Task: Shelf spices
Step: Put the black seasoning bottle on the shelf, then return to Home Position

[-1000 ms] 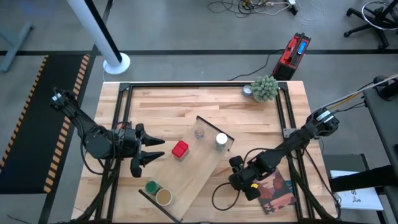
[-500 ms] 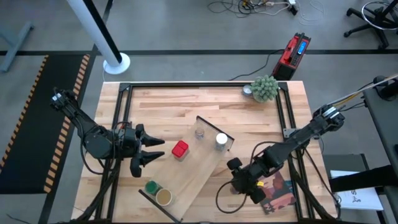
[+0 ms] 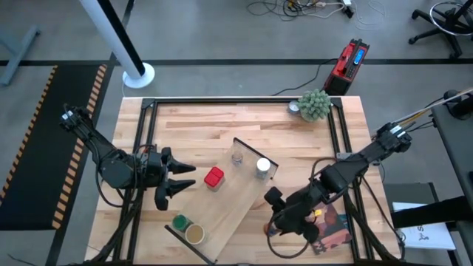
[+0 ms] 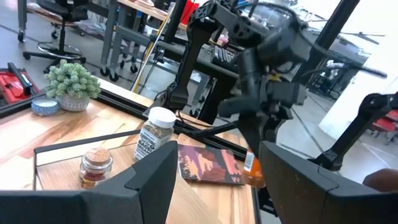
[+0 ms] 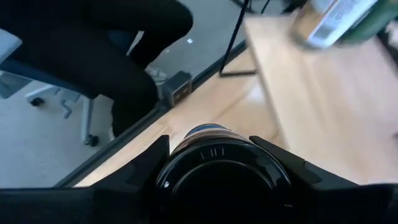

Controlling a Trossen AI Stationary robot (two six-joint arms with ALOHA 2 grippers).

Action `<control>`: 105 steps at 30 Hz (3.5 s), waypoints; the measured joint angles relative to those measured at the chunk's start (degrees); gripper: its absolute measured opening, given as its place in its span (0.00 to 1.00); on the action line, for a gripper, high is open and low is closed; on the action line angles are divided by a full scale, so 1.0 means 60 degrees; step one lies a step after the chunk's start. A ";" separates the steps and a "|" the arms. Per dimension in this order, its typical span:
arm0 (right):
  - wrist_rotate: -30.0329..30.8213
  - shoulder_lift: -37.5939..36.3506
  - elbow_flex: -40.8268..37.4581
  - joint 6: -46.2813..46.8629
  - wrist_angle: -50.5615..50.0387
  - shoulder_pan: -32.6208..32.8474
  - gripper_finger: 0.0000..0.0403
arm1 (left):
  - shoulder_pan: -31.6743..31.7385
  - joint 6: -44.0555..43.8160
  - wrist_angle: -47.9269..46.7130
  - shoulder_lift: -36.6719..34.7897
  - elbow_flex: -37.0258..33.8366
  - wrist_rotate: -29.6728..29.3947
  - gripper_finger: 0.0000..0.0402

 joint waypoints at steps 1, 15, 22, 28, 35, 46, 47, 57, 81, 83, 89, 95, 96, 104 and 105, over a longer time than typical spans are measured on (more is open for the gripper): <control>0.0006 0.0002 0.0099 -0.0130 -0.0002 -0.0088 0.46 | 0.0000 0.0072 -0.0010 0.0000 0.0000 -0.0025 0.54; -0.0019 0.1131 0.2011 -0.1510 -0.0813 -0.2072 0.46 | 0.0000 0.1104 -0.0013 0.0324 0.0000 -0.0382 0.54; -0.0071 0.2659 0.4016 -0.1917 -0.2580 -0.2666 0.46 | 0.0000 0.1854 -0.0001 0.0236 0.0000 -0.0378 0.54; -0.0071 0.4171 0.6141 -0.2102 -0.4227 -0.2831 0.47 | 0.0000 0.2484 -0.0006 -0.0018 0.0000 -0.0430 0.54; -0.0009 0.5536 0.8084 -0.2316 -0.5758 -0.2946 0.46 | -0.0007 0.2966 -0.0046 -0.0497 0.0000 -0.0408 0.54; -0.0385 0.6182 0.8771 -0.2434 -0.6440 -0.2950 0.47 | -0.0020 0.3253 -0.1566 -0.1193 0.0000 0.0044 0.54; -0.0396 0.6178 0.8773 -0.2395 -0.6493 -0.2950 0.47 | -0.0022 0.3219 -0.1604 -0.1250 0.0000 0.0044 0.54; -0.0398 0.6016 0.8756 -0.2224 -0.6628 -0.2864 0.47 | -0.0018 0.3115 -0.1569 -0.1444 0.0000 -0.0018 0.54; -0.0275 0.4347 0.8960 -0.2037 -0.5453 -0.2568 0.77 | 0.0004 0.3990 -0.1513 -0.1671 0.0000 -0.0036 0.69; -0.0515 0.3850 0.8960 -0.1717 -0.5396 -0.2412 0.77 | 0.0000 0.3985 -0.1501 -0.1734 0.0147 -0.0039 0.70; -0.0857 0.2667 0.8902 -0.0843 -0.5452 -0.1434 0.73 | -0.0007 0.3918 -0.1502 -0.1473 0.1249 0.0401 0.67; -0.0691 0.1968 0.8834 0.0243 -0.6047 -0.0350 0.66 | -0.0007 0.3672 -0.1581 -0.0951 0.2212 0.0757 0.63; -0.0475 0.1798 0.8797 0.0549 -0.6126 -0.0194 0.65 | -0.0007 0.3586 -0.1575 -0.0894 0.2365 0.0758 0.62; 0.3148 0.0015 0.7132 0.2205 -0.5564 0.1173 0.58 | -0.0015 0.3300 -0.3070 -0.0443 0.3501 0.1852 0.59; 0.3607 -0.0289 0.6773 0.2351 -0.5432 0.1352 0.57 | -0.0021 0.3262 -0.3219 -0.0409 0.3600 0.1856 0.58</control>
